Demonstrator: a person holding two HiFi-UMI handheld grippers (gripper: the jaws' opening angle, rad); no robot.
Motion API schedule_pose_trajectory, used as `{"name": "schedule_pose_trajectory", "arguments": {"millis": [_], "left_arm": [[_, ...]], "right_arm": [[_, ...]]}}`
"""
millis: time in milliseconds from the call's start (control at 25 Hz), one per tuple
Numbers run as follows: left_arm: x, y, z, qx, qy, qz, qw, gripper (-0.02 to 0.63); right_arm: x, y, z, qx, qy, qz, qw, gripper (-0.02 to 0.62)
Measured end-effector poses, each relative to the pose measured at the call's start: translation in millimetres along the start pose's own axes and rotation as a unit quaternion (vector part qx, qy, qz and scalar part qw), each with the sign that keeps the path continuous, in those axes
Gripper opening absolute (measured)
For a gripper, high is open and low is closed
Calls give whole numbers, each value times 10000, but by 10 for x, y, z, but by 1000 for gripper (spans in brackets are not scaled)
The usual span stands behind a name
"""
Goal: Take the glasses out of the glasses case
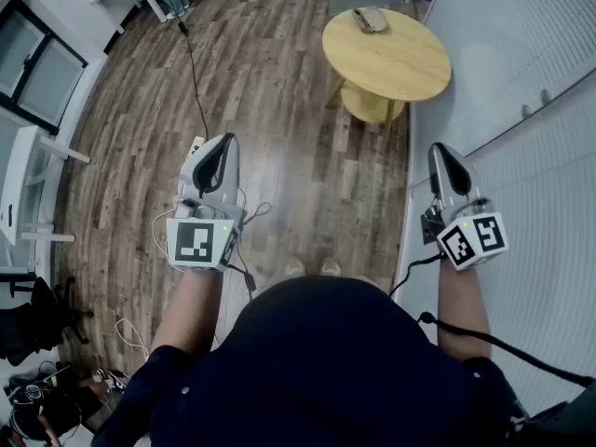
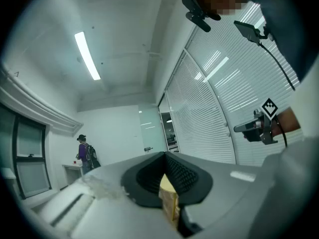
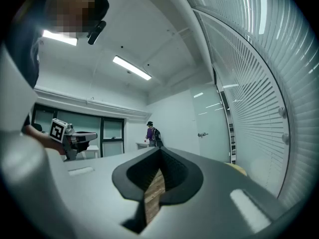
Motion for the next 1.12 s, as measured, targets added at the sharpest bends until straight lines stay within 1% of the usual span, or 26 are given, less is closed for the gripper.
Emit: {"name": "schedule_pose_trajectory", "arguments": {"millis": [240,360,440,520,600,720,800,960,1120], "left_arm": [[101,-85,-21,-94,-30,30,9999,6],[189,-145,6,-92,-144,24,9999,6],[153,-170,25,-100,-242,-124,9996,6],[78,-189,45,-118,-258,-341,9990,6],[71,-243,76,-151,-254,-397,9988,6],[116,-363,125,-182,-183,-251,9994,6],[84,-483,168,-187,-104,-192,9996,6],[-76,-809,235,-148,-66,-92,9998,6],[-315,-1189,378,-154,-2,36,9999,6]], "right_arm": [[113,7,35,-97,-37,-42,9999,9],[212,22,117,-131,49,-76,9999,9],[285,41,146,-88,74,-95,9999,9],[373,42,175,-50,84,-102,9999,9],[480,-12,230,-59,54,-89,9999,9],[596,-153,280,-83,-124,-35,9999,9],[645,-281,266,-85,-137,-16,9999,9],[758,-608,244,-59,-117,105,9999,9],[862,-969,305,-166,-74,252,9995,9]]}}
Point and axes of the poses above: the fingertips, and each gripper's own axes: y backward along the fingers, x to its right, z out of its underside, the point moved 2 cm from there along y, backward along the fingers, and after that the axes turned 1 degree about x, right-handed, at the moved point
